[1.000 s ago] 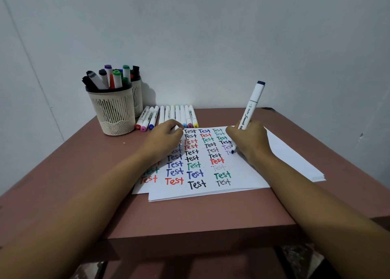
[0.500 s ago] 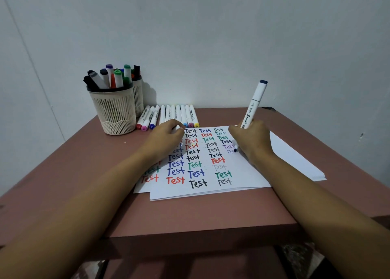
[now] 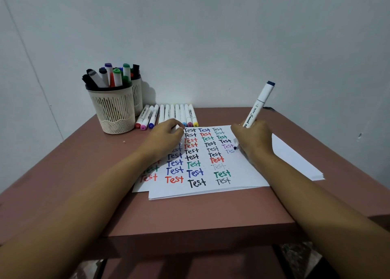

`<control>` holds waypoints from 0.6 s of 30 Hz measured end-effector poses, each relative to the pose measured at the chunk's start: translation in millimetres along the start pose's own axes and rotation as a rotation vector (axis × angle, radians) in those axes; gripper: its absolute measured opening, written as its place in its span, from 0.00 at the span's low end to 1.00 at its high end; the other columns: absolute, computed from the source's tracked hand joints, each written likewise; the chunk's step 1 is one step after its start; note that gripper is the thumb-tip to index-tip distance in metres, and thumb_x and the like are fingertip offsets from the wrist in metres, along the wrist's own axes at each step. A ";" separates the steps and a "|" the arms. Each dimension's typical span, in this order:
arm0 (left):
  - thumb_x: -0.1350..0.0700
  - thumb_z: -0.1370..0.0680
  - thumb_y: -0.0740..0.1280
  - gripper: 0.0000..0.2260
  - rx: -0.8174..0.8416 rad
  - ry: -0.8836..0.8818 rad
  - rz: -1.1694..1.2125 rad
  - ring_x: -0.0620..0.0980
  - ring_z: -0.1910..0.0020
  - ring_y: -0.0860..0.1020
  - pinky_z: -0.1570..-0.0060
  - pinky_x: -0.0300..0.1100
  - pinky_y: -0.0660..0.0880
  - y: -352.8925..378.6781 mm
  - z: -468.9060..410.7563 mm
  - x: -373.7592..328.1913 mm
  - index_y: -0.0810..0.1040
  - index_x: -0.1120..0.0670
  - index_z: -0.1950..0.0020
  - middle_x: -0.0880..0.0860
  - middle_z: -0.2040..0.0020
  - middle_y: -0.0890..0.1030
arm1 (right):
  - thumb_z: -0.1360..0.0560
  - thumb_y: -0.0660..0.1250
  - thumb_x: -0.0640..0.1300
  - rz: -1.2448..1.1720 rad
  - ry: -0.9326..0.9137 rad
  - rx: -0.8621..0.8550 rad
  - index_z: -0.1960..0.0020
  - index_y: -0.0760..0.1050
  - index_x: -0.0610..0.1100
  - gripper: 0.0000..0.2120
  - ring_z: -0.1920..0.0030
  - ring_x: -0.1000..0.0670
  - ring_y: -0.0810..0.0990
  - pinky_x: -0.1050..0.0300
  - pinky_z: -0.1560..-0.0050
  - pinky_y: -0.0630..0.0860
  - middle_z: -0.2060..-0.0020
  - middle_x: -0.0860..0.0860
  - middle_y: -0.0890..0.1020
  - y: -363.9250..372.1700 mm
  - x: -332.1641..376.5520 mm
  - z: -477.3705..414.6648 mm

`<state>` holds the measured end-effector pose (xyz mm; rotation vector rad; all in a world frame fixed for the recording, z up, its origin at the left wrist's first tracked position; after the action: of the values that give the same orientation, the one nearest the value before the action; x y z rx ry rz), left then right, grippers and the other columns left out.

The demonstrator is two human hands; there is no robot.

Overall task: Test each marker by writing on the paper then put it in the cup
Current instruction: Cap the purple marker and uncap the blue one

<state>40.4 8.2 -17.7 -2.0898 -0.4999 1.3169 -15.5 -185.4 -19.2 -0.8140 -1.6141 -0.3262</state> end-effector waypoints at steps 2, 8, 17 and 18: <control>0.56 0.20 0.57 0.11 0.001 -0.001 0.003 0.42 0.65 0.69 0.68 0.38 0.63 0.1 0.5 -0.5 0.76 0.54 0.42 0.46 0.62 0.73 | 0.28 0.66 0.39 0.019 -0.007 0.011 0.62 0.71 0.41 0.06 0.68 0.49 0.78 0.60 0.73 0.73 0.67 0.48 0.77 -0.4 1.9 0.4; 0.56 0.20 0.56 0.12 0.012 -0.005 0.002 0.40 0.66 0.68 0.68 0.37 0.62 -1.7 0.9 -2.0 0.75 0.54 0.41 0.45 0.63 0.71 | 0.28 0.66 0.39 0.005 0.011 -0.007 0.64 0.69 0.42 0.08 0.69 0.49 0.77 0.56 0.70 0.76 0.68 0.48 0.76 -0.5 1.2 -1.0; 0.56 0.20 0.56 0.12 0.000 -0.008 0.008 0.45 0.56 0.72 0.63 0.38 0.64 -2.2 1.5 -1.8 0.75 0.54 0.40 0.50 0.50 0.76 | 0.27 0.65 0.39 0.058 -0.036 -0.025 0.63 0.70 0.42 0.06 0.70 0.49 0.77 0.61 0.73 0.70 0.69 0.48 0.76 1.1 0.4 -0.4; 0.56 0.20 0.56 0.12 -0.001 0.002 -0.004 0.45 0.53 0.71 0.60 0.38 0.64 -3.0 2.3 -2.5 0.75 0.54 0.40 0.50 0.50 0.75 | 0.27 0.64 0.39 0.071 -0.039 -0.029 0.62 0.71 0.41 0.06 0.70 0.49 0.76 0.61 0.74 0.69 0.69 0.48 0.76 0.9 0.6 -0.4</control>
<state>37.3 9.6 -14.7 -2.0899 -0.5042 1.3126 -14.6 -184.8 -18.8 -0.9027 -1.6164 -0.2857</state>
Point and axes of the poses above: each hand's wrist, its own z-axis away from the middle knuckle, its own y-axis out of the palm, x = y × z, the point moved 1 cm from there along -z, towards the middle knuckle
